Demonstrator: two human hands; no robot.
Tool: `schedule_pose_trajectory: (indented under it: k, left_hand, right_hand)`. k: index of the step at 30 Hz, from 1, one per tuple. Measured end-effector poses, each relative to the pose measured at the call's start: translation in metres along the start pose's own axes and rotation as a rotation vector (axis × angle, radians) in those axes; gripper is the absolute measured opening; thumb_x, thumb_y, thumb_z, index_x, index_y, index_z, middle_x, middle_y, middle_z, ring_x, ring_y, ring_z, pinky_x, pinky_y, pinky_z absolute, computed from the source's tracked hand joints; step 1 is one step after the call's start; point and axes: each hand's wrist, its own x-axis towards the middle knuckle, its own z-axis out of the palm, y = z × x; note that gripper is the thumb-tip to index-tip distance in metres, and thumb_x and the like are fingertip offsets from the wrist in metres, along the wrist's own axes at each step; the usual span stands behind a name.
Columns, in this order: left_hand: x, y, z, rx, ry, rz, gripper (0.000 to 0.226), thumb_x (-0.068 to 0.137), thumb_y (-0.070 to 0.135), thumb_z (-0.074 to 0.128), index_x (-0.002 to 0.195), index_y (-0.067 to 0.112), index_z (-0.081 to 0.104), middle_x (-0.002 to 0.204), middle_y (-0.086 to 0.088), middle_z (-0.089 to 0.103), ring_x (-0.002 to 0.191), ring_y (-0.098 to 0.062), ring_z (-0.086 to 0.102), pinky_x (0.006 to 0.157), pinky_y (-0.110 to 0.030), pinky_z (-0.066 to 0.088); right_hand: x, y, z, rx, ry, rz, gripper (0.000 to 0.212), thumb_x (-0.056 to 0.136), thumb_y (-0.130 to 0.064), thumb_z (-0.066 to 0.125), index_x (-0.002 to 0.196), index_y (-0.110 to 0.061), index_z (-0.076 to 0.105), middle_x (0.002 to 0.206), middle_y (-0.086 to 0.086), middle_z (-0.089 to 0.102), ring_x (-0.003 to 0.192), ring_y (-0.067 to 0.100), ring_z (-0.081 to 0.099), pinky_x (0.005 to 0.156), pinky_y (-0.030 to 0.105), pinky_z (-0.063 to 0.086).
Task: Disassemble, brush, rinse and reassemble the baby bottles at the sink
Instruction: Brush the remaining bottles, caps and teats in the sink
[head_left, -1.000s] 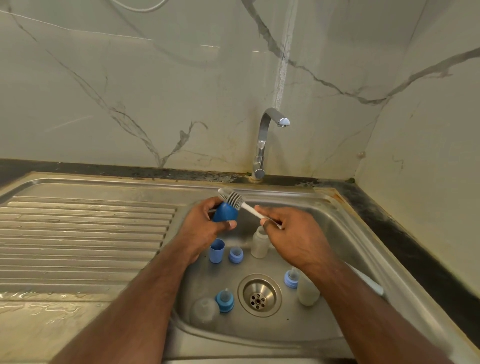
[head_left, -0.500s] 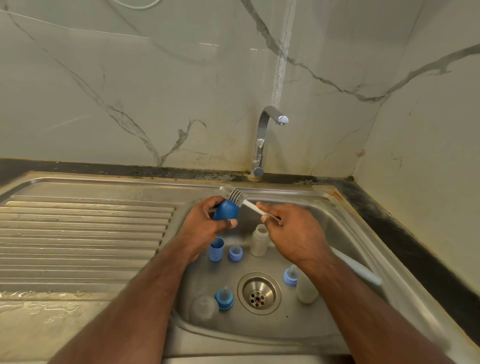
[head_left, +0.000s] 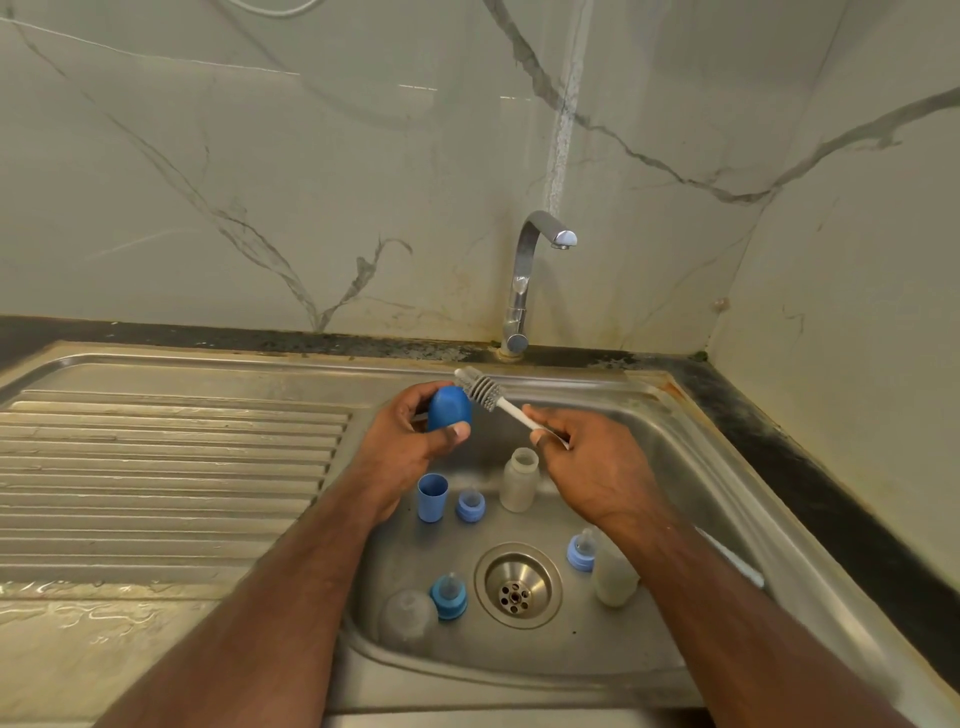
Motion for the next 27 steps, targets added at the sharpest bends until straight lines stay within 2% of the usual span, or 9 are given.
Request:
schedule_pose_trajectory:
  k: [3, 6, 10, 14, 18, 22, 27]
  left_hand:
    - [0.001, 0.0, 0.0, -0.04, 0.018, -0.006, 0.048, 0.083, 0.014, 0.083, 0.122, 0.034, 0.064, 0.122, 0.004, 0.068, 0.113, -0.018, 0.066, 0.099, -0.047, 0.056]
    - [0.0, 0.001, -0.001, -0.093, 0.035, -0.016, 0.047, 0.083, 0.01, 0.082, 0.117, 0.038, 0.065, 0.122, 0.003, 0.068, 0.114, -0.019, 0.066, 0.099, -0.048, 0.056]
    - [0.0, 0.003, 0.0, -0.103, 0.038, -0.01, 0.048, 0.083, 0.009, 0.081, 0.117, 0.037, 0.063, 0.12, 0.005, 0.069, 0.113, -0.016, 0.066, 0.1, -0.047, 0.056]
    - [-0.001, 0.005, -0.001, -0.178, 0.034, -0.012, 0.046, 0.083, 0.006, 0.08, 0.115, 0.036, 0.065, 0.117, 0.005, 0.072, 0.112, -0.014, 0.068, 0.101, -0.044, 0.056]
    - [0.001, 0.005, -0.001, -0.176, 0.039, -0.008, 0.045, 0.083, 0.006, 0.079, 0.115, 0.033, 0.063, 0.117, 0.005, 0.072, 0.112, -0.012, 0.068, 0.103, -0.042, 0.054]
    - [0.0, 0.004, -0.002, -0.205, 0.045, -0.006, 0.039, 0.085, 0.007, 0.078, 0.114, 0.03, 0.064, 0.112, 0.005, 0.075, 0.107, -0.013, 0.07, 0.101, -0.039, 0.056]
    - [0.003, 0.005, 0.0, -0.212, 0.06, -0.013, 0.043, 0.083, 0.006, 0.079, 0.12, 0.022, 0.063, 0.113, 0.002, 0.075, 0.108, -0.014, 0.071, 0.1, -0.037, 0.056]
  right_hand:
    - [-0.001, -0.001, 0.004, 0.059, -0.006, -0.021, 0.037, 0.102, -0.034, 0.054, 0.138, -0.039, 0.057, 0.118, -0.011, 0.069, 0.09, 0.004, 0.058, 0.087, 0.025, 0.05]
    - [0.002, 0.004, 0.004, 0.028, -0.01, 0.032, 0.036, 0.102, -0.034, 0.053, 0.137, -0.04, 0.057, 0.116, -0.013, 0.07, 0.085, 0.003, 0.059, 0.081, 0.023, 0.049]
    - [0.0, 0.001, 0.006, 0.154, 0.026, -0.013, 0.035, 0.101, -0.034, 0.055, 0.135, -0.042, 0.058, 0.087, -0.019, 0.061, 0.071, 0.001, 0.055, 0.071, 0.02, 0.046]
    - [0.003, 0.004, 0.008, 0.052, -0.014, 0.04, 0.037, 0.102, -0.035, 0.052, 0.139, -0.04, 0.056, 0.1, -0.014, 0.066, 0.074, 0.003, 0.057, 0.071, 0.02, 0.046]
    - [-0.001, -0.004, 0.011, 0.149, -0.006, -0.026, 0.036, 0.1, -0.035, 0.056, 0.136, -0.042, 0.057, 0.089, -0.019, 0.063, 0.071, 0.003, 0.056, 0.068, 0.019, 0.043]
    - [0.002, -0.001, 0.009, 0.079, 0.006, 0.03, 0.036, 0.101, -0.035, 0.054, 0.136, -0.042, 0.057, 0.103, -0.015, 0.069, 0.075, 0.002, 0.056, 0.071, 0.02, 0.045]
    - [-0.004, -0.008, 0.012, 0.148, -0.028, -0.04, 0.036, 0.101, -0.034, 0.056, 0.136, -0.042, 0.057, 0.1, -0.018, 0.065, 0.074, 0.002, 0.054, 0.069, 0.016, 0.04]
